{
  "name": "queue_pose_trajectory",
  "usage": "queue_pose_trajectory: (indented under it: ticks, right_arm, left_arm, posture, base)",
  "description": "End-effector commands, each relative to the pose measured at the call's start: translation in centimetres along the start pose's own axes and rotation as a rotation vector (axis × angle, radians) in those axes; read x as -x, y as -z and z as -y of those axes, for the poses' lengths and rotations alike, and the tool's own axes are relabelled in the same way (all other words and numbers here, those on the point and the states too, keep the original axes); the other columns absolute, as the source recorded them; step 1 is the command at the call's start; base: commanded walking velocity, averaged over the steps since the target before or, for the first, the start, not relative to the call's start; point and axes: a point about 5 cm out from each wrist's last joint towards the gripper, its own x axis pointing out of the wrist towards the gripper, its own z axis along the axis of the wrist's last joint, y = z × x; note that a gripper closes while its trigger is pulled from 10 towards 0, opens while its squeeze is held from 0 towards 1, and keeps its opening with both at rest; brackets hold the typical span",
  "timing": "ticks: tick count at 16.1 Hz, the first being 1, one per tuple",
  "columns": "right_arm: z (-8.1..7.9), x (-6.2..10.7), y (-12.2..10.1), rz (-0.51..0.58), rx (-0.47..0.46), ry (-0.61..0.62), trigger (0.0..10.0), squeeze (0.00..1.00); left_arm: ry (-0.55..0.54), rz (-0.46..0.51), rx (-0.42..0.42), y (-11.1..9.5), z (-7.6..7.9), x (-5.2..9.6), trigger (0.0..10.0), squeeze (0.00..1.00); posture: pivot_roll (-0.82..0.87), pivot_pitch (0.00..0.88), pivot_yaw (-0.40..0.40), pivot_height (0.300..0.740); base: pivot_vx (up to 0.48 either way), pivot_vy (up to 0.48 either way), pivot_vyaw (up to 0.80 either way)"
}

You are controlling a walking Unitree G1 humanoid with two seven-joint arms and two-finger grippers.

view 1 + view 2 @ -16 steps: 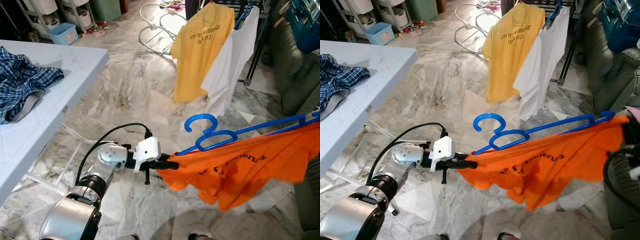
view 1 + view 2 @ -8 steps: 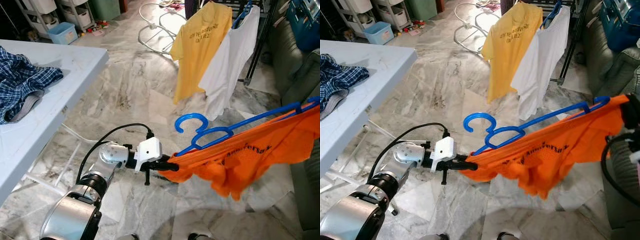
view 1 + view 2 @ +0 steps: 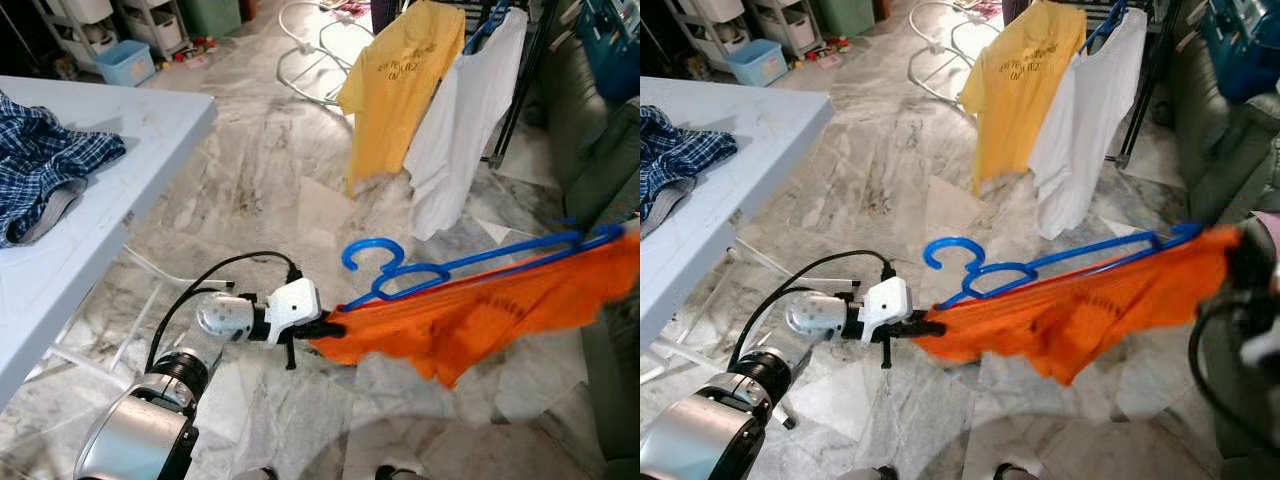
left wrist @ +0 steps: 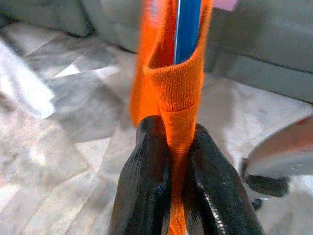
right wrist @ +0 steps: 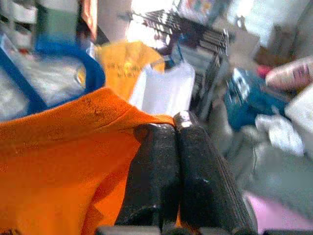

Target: Hang hanger

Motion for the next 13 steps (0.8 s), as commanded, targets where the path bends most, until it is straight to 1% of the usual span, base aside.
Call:
queue_pose_trajectory:
  ticks: [1, 2, 4, 5, 7, 9, 10, 11, 13]
  right_arm:
    - [2.1, 1.2, 0.3, -0.001, 0.003, 0.18, 0.0, 0.0]
    - [1.1, 1.9, 2.1, -0.068, -0.031, 0.176, 0.0, 0.0]
    - [-0.8, 2.9, 4.4, -0.151, -0.085, 0.164, 0.0, 0.0]
    - [-2.4, 3.4, 6.3, -0.211, -0.123, 0.142, 0.0, 0.0]
    - [-4.5, 3.9, 8.2, -0.274, -0.192, 0.125, 0.0, 0.0]
    - [-6.5, 4.1, 9.7, -0.317, -0.233, 0.087, 0.0, 0.0]
    - [-8.2, 4.0, 10.9, -0.357, -0.265, 0.067, 0.0, 0.0]
    - [-9.1, 4.0, 11.5, -0.372, -0.278, 0.048, 0.0, 0.0]
    - [-11.8, 3.5, 12.7, -0.413, -0.3, -0.006, 0.0, 0.0]
  left_arm:
    - [-0.084, -0.102, 0.082, 2.4, -0.2, 2.2, 0.0, 0.0]
    - [-0.119, -0.091, 0.086, 2.2, -0.7, 2.3, 0.0, 0.0]
    - [-0.164, -0.078, 0.066, 1.6, -1.4, 2.5, 0.0, 0.0]
    - [-0.175, -0.071, 0.048, 1.1, -2.0, 2.6, 0.0, 0.0]
    - [-0.17, -0.034, -0.013, -0.3, -2.8, 2.2, 0.0, 0.0]
    - [-0.137, 0.031, -0.076, -2.4, -3.5, 1.4, 0.0, 0.0]
    - [-0.075, 0.08, -0.194, -4.6, -3.9, 0.7, 0.0, 0.0]
    - [-0.049, 0.102, -0.245, -5.6, -4.1, 0.4, 0.0, 0.0]
    - [0.008, 0.149, -0.364, -8.1, -4.4, -0.2, 0.0, 0.0]
  posture:
    - [-0.08, 0.144, 0.044, 0.74]
    - [-0.08, 0.149, 0.045, 0.74]
    - [-0.07, 0.154, 0.048, 0.74]
    - [-0.06, 0.157, 0.052, 0.74]
    - [-0.06, 0.16, 0.053, 0.74]
    - [-0.05, 0.161, 0.05, 0.74]
    - [-0.05, 0.161, 0.046, 0.74]
    - [-0.04, 0.161, 0.042, 0.74]
    - [-0.03, 0.159, 0.039, 0.74]
  base:
    - [0.0, 0.0, 0.0]
    - [0.0, 0.0, 0.0]
    - [0.0, 0.0, 0.0]
    - [0.0, 0.0, 0.0]
    - [0.0, 0.0, 0.0]
    - [0.0, 0.0, 0.0]
    - [0.0, 0.0, 0.0]
    - [0.0, 0.0, 0.0]
    - [0.0, 0.0, 0.0]
